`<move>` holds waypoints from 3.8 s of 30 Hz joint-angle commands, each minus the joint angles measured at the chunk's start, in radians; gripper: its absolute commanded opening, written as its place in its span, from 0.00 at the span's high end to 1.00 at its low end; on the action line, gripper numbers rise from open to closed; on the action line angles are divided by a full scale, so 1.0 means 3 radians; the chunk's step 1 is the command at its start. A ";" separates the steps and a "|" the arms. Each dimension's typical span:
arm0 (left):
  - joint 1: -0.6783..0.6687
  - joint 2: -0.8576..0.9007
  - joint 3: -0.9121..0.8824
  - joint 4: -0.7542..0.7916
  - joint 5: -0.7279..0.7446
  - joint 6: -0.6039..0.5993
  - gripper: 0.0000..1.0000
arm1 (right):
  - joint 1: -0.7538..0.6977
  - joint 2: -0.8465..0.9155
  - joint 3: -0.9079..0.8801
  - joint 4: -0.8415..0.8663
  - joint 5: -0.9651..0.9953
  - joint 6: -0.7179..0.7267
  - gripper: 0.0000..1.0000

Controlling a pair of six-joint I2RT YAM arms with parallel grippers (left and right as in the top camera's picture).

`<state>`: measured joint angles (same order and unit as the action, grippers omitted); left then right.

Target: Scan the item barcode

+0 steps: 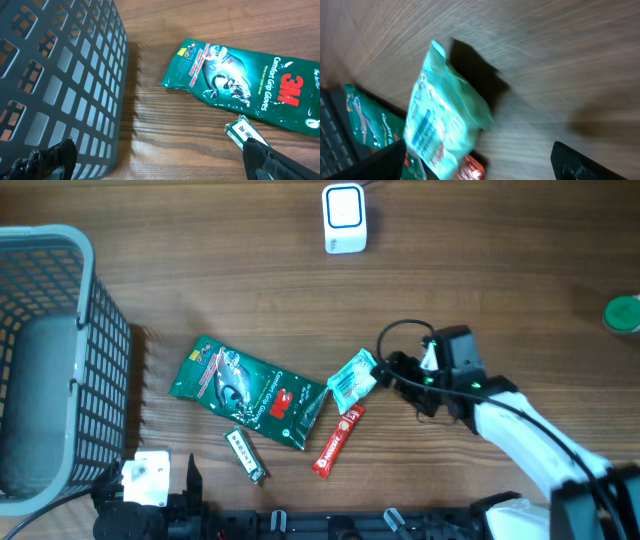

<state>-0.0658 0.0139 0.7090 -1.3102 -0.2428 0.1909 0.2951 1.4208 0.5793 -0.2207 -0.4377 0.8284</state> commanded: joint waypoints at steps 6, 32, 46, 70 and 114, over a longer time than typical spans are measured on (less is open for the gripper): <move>-0.0014 -0.0022 0.0005 0.0011 -0.0033 0.0051 0.00 | 0.0272 0.0790 -0.0006 0.0652 -0.0238 0.0498 0.55; -0.0014 -0.0022 0.0005 0.0010 -0.0033 0.0051 0.00 | 0.0248 0.0055 0.0228 0.2085 -0.3115 -0.3808 0.96; -0.0014 -0.0022 0.0005 0.0011 -0.0032 0.0051 0.00 | 0.0313 0.0209 0.0229 0.2742 -0.3906 -0.5044 0.96; -0.0014 -0.0022 0.0005 0.0011 -0.0033 0.0051 0.00 | 0.0313 0.0209 0.0229 0.0484 -0.1680 0.3559 0.96; -0.0014 -0.0022 0.0005 0.0011 -0.0033 0.0051 0.00 | -0.1250 0.0561 0.0671 -0.2298 -0.2461 0.4130 0.95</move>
<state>-0.0658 0.0139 0.7090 -1.3098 -0.2428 0.1909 -0.0776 1.5688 0.7658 -0.9047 -1.1709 2.0636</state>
